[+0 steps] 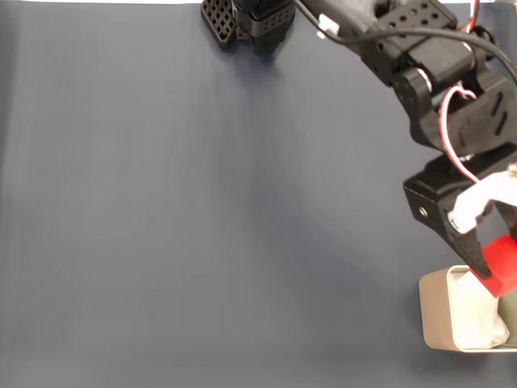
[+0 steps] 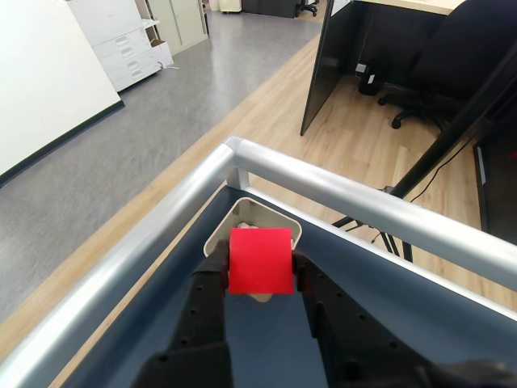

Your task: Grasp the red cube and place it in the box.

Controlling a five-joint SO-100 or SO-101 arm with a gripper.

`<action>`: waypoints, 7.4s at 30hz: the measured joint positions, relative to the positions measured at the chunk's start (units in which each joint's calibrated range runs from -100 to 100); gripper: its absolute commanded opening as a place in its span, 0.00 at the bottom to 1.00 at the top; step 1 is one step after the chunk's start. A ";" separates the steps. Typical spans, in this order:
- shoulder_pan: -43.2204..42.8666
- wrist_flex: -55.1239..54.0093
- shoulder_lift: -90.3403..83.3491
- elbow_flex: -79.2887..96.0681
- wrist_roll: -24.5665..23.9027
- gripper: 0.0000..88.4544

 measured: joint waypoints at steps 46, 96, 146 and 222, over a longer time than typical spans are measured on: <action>0.37 -1.11 13.63 -13.38 0.54 0.20; 2.97 -4.06 12.59 -11.03 -0.39 0.00; 23.00 -8.04 -78.16 93.67 -0.88 0.00; 23.37 29.36 -110.73 122.78 -1.12 0.00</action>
